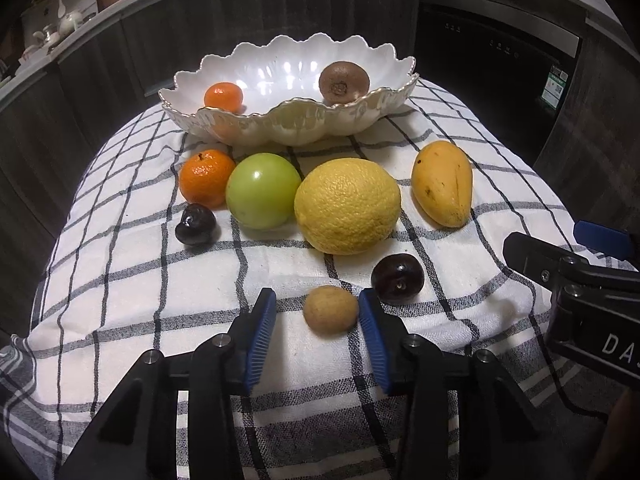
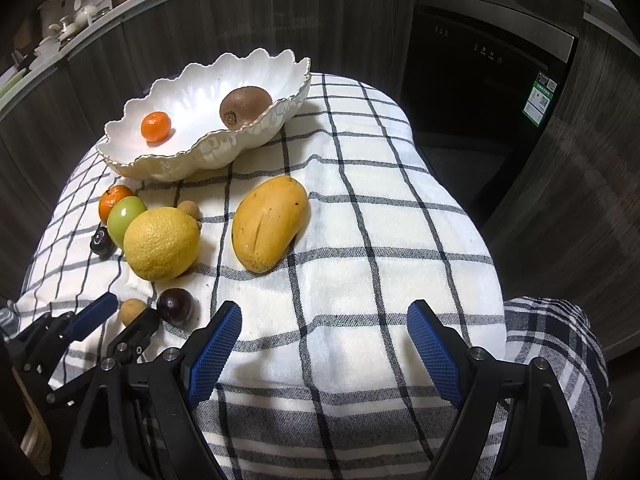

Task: Organize fruits
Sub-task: 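Grasp the small brown longan with the left gripper while the right gripper grasps a dark plum, then carry the longan with the left gripper while the right gripper carries the plum into the bowl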

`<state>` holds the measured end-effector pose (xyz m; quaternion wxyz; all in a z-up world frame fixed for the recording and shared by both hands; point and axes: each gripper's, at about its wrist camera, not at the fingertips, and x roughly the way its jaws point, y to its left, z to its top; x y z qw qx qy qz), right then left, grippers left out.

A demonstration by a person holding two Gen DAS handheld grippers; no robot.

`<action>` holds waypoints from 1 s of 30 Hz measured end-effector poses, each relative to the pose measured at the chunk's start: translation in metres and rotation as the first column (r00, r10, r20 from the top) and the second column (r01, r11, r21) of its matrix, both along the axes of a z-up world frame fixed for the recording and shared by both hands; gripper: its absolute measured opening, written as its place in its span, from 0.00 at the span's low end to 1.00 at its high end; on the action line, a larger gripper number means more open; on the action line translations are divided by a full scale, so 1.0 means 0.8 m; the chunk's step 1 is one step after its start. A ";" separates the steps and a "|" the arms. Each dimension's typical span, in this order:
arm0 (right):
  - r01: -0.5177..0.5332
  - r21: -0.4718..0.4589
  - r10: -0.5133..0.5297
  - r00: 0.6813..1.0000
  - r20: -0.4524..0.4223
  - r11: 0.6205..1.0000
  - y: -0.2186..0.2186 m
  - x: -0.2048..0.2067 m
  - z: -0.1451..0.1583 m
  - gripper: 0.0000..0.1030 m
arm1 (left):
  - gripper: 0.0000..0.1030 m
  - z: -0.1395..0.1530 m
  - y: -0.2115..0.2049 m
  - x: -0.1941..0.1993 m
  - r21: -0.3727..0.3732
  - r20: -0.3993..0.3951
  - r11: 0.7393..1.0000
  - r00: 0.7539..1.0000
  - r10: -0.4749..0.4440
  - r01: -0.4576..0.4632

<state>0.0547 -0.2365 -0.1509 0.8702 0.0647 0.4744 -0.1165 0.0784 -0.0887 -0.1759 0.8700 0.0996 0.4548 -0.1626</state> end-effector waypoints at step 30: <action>-0.170 0.018 0.170 0.985 -0.001 0.985 0.083 0.040 0.000 0.66 | 0.27 0.035 0.094 0.019 0.013 0.050 0.985 0.984 0.173 -0.174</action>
